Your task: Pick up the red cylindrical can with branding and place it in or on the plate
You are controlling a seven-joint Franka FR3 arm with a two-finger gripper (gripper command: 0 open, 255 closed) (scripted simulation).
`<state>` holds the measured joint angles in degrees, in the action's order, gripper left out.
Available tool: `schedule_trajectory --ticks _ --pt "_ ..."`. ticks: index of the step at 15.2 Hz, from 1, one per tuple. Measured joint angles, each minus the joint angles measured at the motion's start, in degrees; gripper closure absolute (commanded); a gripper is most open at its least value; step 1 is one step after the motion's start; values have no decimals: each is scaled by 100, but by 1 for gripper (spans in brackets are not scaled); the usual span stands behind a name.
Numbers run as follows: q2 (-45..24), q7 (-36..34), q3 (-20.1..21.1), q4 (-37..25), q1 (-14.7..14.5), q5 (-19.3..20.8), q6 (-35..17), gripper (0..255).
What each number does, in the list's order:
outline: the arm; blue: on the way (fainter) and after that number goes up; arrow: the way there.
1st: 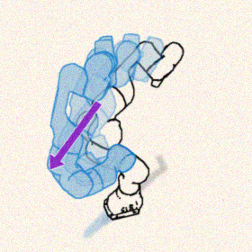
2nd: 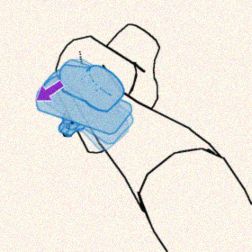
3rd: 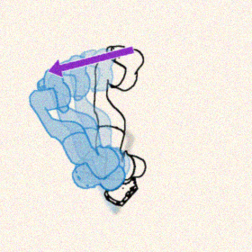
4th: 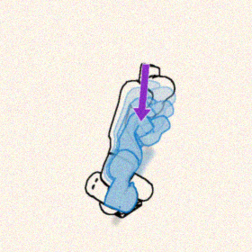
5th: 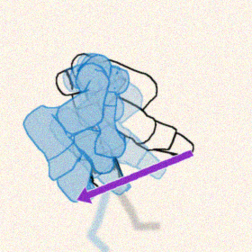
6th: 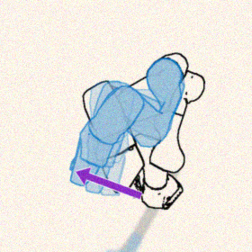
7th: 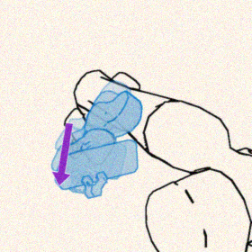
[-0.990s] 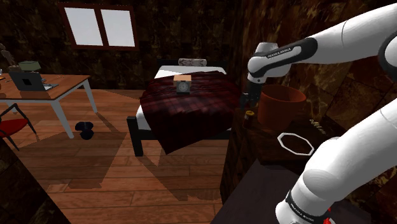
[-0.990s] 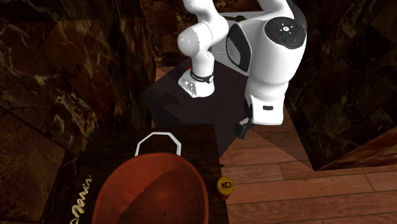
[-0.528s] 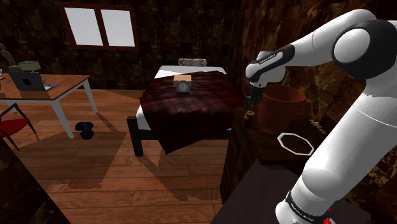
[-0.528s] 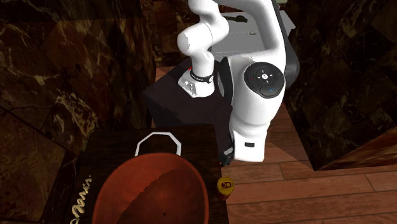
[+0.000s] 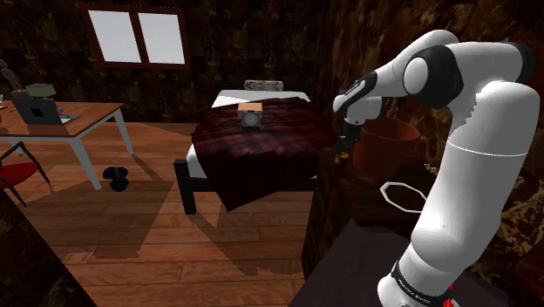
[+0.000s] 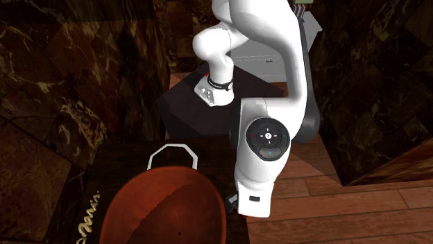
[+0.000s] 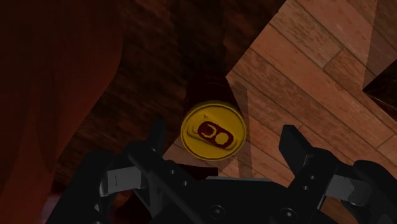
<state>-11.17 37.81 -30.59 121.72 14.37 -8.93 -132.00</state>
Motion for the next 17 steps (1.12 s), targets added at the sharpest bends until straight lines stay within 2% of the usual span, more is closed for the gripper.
schedule_trajectory --ticks 7,13,14,17 --pt "-416 223 99 115 114 -313 -453 0" --pt "-455 250 110 118 131 -346 -490 0" --pt "-456 250 110 117 131 -346 -490 255" --pt "-456 250 109 116 132 -346 -490 255"
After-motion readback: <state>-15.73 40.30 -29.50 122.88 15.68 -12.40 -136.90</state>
